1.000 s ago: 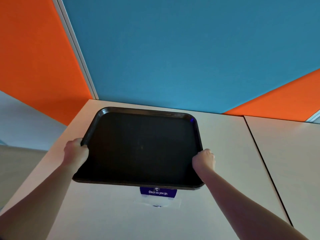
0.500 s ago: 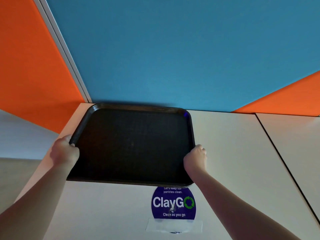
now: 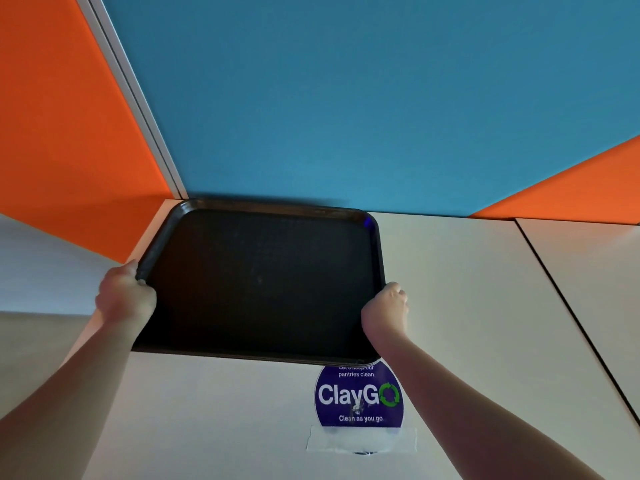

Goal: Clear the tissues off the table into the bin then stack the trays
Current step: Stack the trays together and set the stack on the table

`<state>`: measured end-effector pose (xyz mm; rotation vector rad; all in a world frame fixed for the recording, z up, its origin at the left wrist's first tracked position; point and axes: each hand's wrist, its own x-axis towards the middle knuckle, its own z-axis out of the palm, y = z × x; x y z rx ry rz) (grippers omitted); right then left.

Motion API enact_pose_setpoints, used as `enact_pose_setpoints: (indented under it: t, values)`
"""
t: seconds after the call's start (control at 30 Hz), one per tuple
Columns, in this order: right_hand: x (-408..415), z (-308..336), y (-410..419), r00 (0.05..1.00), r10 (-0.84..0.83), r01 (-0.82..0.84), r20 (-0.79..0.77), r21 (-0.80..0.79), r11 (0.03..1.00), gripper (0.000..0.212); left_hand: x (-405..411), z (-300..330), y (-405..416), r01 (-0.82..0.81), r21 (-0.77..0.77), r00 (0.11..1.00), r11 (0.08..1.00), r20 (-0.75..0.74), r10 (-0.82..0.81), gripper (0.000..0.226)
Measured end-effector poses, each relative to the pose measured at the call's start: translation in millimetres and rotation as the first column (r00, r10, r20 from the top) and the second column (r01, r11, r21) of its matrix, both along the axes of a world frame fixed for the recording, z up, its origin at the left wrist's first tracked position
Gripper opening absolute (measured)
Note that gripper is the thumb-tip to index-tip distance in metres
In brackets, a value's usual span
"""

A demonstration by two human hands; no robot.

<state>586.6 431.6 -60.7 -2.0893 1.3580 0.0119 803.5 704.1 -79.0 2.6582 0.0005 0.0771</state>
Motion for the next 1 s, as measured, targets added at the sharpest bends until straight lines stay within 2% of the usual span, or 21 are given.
enact_pose_setpoints:
  t: [0.13, 0.3, 0.4, 0.73, 1.0]
  values:
    - [0, 3, 4, 0.998, 0.068, -0.068, -0.001, -0.055, 0.996, 0.032, -7, 8, -10, 0.130, 0.099, 0.991, 0.986, 0.003, -0.131, 0.043]
    - [-6, 22, 8, 0.982, 0.188, -0.189, -0.021, -0.181, 0.965, 0.041, -35, 26, -33, 0.341, 0.187, 0.938, 0.921, 0.000, -0.347, 0.047]
    - [-21, 34, 11, 0.970, 0.240, -0.244, -0.046, -0.172, 0.954, 0.044, -57, 35, -39, 0.414, 0.229, 0.909, 0.881, -0.054, -0.413, 0.049]
    - [-97, 76, 13, 0.950, 0.303, -0.311, -0.079, -0.143, 0.940, 0.041, -159, 81, -76, 0.497, 0.246, 0.866, 0.832, -0.081, -0.493, 0.051]
    - [-184, 118, -12, 0.930, 0.366, -0.364, -0.023, -0.186, 0.913, 0.045, -257, 140, -120, 0.524, 0.272, 0.844, 0.807, -0.038, -0.536, 0.054]
